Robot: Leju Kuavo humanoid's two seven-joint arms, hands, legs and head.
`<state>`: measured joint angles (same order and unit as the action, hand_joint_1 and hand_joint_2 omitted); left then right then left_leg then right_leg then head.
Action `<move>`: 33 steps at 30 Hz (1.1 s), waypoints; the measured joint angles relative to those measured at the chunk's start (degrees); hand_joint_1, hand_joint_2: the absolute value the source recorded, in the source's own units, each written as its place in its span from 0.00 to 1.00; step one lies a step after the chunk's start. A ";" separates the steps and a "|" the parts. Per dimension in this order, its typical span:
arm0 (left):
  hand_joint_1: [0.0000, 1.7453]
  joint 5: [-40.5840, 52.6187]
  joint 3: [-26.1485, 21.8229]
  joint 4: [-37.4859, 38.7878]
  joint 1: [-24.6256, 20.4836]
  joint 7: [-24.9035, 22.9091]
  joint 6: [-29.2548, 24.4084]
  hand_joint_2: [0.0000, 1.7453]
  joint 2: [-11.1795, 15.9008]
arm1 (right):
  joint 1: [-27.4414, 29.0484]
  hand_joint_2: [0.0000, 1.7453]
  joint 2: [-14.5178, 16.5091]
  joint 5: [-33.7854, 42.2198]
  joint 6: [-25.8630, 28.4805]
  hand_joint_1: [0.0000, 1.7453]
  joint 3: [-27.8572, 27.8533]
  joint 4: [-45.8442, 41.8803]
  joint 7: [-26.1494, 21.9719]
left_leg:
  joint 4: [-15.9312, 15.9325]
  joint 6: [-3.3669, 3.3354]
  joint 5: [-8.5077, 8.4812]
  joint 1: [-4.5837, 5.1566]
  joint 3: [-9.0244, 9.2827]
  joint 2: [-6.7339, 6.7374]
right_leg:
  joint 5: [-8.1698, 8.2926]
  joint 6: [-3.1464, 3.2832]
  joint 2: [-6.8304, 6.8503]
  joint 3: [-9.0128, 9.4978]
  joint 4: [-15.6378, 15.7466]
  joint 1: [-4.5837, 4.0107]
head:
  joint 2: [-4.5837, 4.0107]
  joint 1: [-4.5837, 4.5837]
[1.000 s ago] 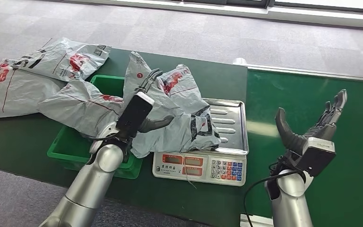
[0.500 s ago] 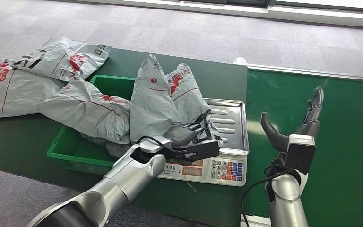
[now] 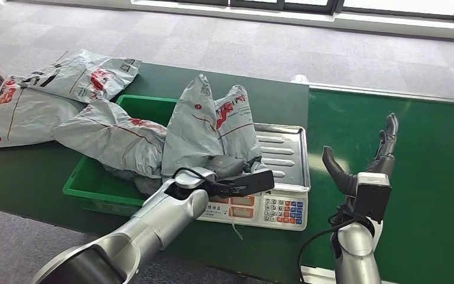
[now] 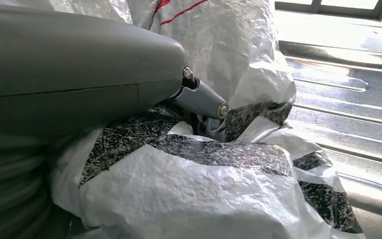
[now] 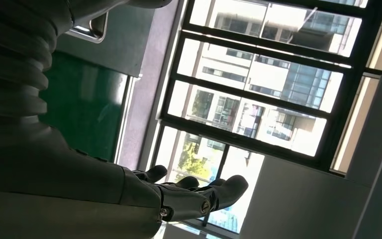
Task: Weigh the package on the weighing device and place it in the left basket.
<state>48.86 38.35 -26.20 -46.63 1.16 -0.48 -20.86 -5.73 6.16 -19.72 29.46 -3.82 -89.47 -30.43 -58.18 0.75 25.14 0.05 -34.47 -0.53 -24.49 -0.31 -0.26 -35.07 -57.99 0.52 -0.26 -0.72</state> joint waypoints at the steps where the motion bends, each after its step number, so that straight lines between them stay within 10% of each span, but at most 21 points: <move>1: 1.00 -0.15 -0.20 0.02 0.05 0.34 -0.31 1.00 0.00 | 0.06 1.00 0.00 0.11 -0.11 0.00 -0.13 -0.01 0.01 | 0.00 0.05 -0.13 0.00 0.03 -0.01 | 0.07 0.00 0.01 -0.07 0.00 0.00 | 0.00 0.00; 15: 1.00 -9.50 -9.13 -17.46 4.00 11.31 -15.67 1.00 2.45 | 4.83 1.00 -0.02 1.20 0.65 0.00 -2.55 -4.36 -0.50 | -0.01 0.03 -0.40 0.03 -0.46 -0.06 | 0.28 0.01 0.05 -0.53 0.00 0.03 | 0.00 0.00; 22: 1.00 -15.48 -14.30 -39.17 10.39 17.98 -31.91 1.00 6.53 | 8.09 1.00 -0.39 3.72 3.09 0.00 -2.98 -5.64 -2.18 | 0.01 0.18 -0.22 -0.01 -0.49 -0.02 | 0.10 0.12 0.00 -0.62 -0.01 -0.02 | 0.00 0.00; 33: 1.00 -9.27 -25.15 -60.27 20.69 20.23 -39.06 1.00 10.61 | 10.94 1.00 -0.67 4.15 4.43 0.00 -3.22 -7.19 -3.22 | 0.03 0.14 -0.11 -0.03 -0.51 -0.03 | -0.08 0.15 0.01 -0.62 -0.01 -0.03 | 0.00 0.00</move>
<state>39.59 13.20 -86.46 -25.94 21.39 -39.54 -10.25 5.21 5.49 -15.57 33.89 -7.04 -96.66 -33.65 -58.15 0.89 25.04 0.02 -34.99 -0.56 -24.56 -0.17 -0.25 -35.69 -58.00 0.49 -0.26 -0.72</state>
